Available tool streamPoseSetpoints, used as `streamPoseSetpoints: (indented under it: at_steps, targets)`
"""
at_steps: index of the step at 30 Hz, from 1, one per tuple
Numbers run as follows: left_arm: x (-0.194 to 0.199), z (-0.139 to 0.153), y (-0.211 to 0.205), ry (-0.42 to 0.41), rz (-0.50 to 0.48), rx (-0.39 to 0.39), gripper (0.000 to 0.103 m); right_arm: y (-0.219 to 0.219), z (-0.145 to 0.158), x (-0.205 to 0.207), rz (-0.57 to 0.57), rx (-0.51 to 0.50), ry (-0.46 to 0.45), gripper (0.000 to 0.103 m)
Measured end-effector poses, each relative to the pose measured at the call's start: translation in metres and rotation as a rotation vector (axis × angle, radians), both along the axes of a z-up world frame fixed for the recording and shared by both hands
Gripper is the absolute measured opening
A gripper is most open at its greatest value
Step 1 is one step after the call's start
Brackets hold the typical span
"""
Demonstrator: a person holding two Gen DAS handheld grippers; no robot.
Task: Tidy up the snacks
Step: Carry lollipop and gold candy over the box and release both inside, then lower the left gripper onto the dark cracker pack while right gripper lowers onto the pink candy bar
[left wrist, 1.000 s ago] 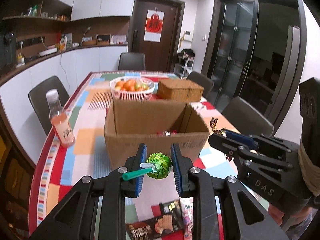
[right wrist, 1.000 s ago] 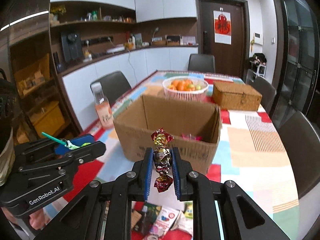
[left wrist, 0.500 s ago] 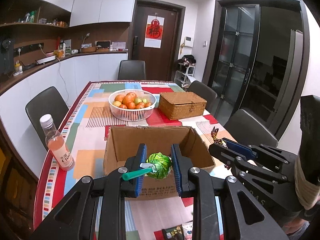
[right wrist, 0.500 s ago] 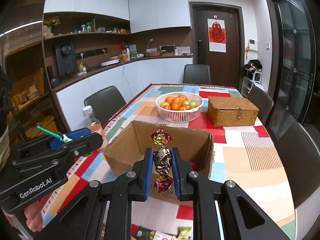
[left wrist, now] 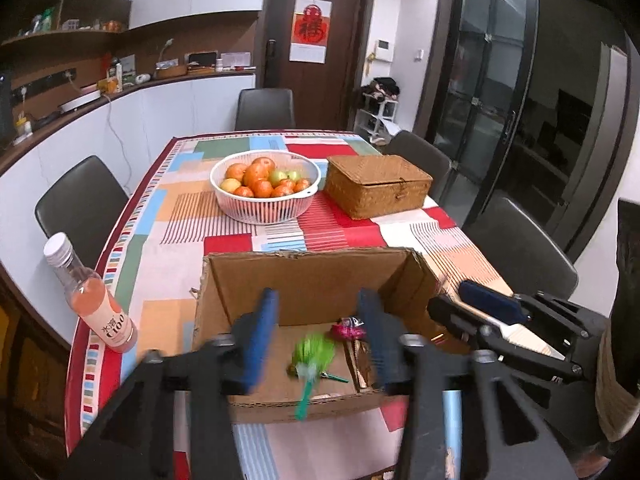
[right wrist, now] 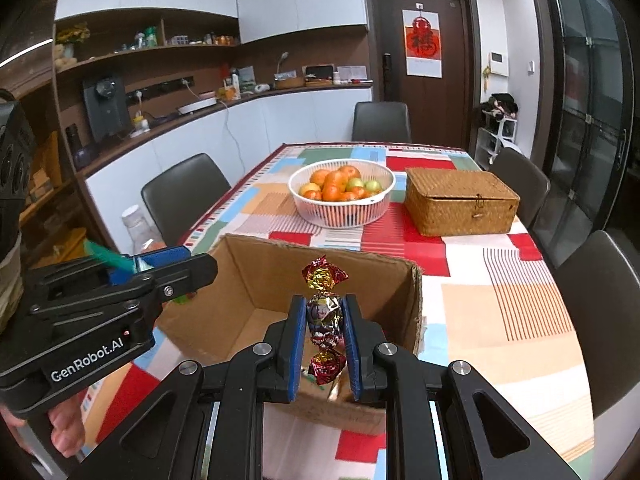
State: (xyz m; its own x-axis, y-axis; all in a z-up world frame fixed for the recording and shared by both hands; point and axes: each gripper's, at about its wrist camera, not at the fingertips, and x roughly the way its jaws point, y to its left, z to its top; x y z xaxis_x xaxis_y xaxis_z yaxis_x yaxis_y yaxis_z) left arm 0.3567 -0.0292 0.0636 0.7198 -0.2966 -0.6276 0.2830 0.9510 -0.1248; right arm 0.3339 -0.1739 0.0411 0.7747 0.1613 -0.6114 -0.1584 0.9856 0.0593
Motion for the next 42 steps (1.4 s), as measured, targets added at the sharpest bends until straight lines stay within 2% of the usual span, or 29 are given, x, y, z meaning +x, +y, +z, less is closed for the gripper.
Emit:
streamPoseSetpoints:
  at_steps: [2, 3, 7, 13, 20, 23, 31, 42]
  targets:
    - [-0.006, -0.002, 0.004, -0.003, 0.009, 0.003, 0.053, -0.005, -0.003, -0.002, -0.031, 0.004, 0.002, 0.044]
    - [-0.012, -0.004, 0.004, -0.009, 0.005, 0.014, 0.053, -0.007, -0.003, -0.006, -0.038, 0.006, 0.0, 0.045]
    - [-0.035, -0.008, 0.002, -0.031, -0.004, 0.048, 0.056, -0.014, -0.005, -0.022, -0.038, 0.021, -0.001, 0.045]
    - [-0.07, -0.01, -0.003, -0.059, -0.028, 0.056, 0.06, -0.018, -0.01, -0.051, -0.014, 0.021, 0.002, 0.045]
    - [-0.096, -0.026, -0.01, -0.025, -0.061, 0.055, 0.06, -0.024, -0.024, -0.075, 0.007, 0.007, 0.037, 0.045]
    - [-0.107, -0.038, -0.012, -0.002, -0.069, 0.079, 0.06, -0.028, -0.032, -0.083, 0.006, 0.008, 0.061, 0.045]
    - [-0.142, -0.076, -0.012, 0.064, -0.11, 0.182, 0.063, -0.021, -0.065, -0.115, 0.038, -0.055, 0.154, 0.045]
    - [-0.169, -0.12, -0.005, 0.153, -0.236, 0.294, 0.072, -0.004, -0.123, -0.147, 0.066, 0.0, 0.346, 0.045]
